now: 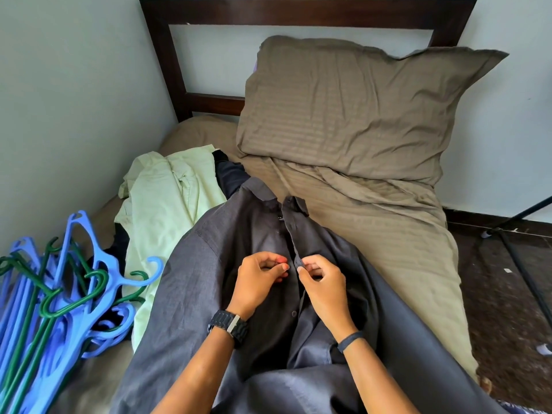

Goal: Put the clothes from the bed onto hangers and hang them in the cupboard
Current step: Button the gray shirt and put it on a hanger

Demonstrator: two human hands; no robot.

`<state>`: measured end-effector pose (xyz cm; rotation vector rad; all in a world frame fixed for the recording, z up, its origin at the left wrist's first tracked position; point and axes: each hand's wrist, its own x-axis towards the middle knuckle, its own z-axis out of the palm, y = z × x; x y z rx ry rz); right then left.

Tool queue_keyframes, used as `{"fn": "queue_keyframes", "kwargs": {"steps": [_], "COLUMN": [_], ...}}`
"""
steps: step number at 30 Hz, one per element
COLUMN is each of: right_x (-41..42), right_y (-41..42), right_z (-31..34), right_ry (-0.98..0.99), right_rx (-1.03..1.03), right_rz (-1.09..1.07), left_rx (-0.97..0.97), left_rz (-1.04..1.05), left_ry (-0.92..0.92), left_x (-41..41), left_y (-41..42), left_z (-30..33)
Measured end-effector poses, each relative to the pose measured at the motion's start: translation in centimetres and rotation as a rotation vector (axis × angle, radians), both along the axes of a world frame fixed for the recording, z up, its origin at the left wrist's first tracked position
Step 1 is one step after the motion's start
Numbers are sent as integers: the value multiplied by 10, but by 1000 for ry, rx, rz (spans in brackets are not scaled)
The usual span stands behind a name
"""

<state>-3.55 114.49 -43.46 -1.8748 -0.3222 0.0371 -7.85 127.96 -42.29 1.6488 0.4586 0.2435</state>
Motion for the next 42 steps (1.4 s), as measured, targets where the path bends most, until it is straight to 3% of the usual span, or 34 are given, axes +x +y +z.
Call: {"fn": "queue_keyframes", "kwargs": {"steps": [10,20,25,34,42], "right_x": [-13,-10,-5,-8,-9], "right_y": [0,-1,-1,0,-2], "right_z": [15,22,25,24,26], "right_ry": [-279,-212,-49,-13,-42], "right_rx": [-154,-211,-180,-178,-185], "right_rz": [48,83,146,106,59], "left_rx": [-29,10,49,214,65], "left_rz": [6,-5,31,58,50], "left_ry": [-65,-53,-37,29,-21], "left_x": [-3,-4,-4,-5,-5], "left_y": [-8,-11,-9,-16,-18], "left_z": [0,4,4,5,9]}}
